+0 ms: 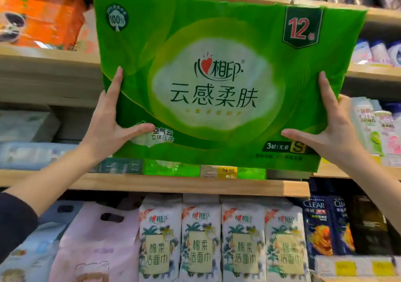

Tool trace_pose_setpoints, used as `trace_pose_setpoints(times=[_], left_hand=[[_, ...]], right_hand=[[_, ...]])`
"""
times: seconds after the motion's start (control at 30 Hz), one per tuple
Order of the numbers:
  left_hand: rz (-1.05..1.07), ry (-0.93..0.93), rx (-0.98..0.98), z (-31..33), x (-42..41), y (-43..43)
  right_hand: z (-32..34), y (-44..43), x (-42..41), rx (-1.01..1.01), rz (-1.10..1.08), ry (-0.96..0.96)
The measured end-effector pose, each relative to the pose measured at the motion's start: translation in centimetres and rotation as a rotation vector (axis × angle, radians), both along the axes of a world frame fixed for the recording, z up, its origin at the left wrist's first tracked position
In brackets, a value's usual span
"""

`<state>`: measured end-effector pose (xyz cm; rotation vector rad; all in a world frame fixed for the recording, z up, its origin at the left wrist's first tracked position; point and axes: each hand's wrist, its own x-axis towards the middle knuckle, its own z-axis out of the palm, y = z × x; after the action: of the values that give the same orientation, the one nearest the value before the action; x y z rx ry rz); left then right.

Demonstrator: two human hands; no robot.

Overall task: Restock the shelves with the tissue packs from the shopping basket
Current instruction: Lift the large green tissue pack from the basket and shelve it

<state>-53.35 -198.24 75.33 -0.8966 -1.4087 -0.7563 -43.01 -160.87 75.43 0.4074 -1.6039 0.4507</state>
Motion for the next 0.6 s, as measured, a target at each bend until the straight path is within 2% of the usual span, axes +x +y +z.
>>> trace_pose_setpoints(times=[0.27, 0.4, 0.6], left_hand=[[0.072, 0.023, 0.025, 1.7, -5.5, 2.3], [0.104, -0.070, 0.072, 1.8, -8.4, 3.6], [0.142, -0.035, 0.056, 1.6, -9.9, 4.0]], right_hand=[[2.5, 1.8, -6.4, 0.051, 0.032, 0.079], [3.4, 2.9, -10.5, 0.049, -0.003, 0.058], [2.2, 3.5, -13.6, 0.021, -0.011, 0.034]])
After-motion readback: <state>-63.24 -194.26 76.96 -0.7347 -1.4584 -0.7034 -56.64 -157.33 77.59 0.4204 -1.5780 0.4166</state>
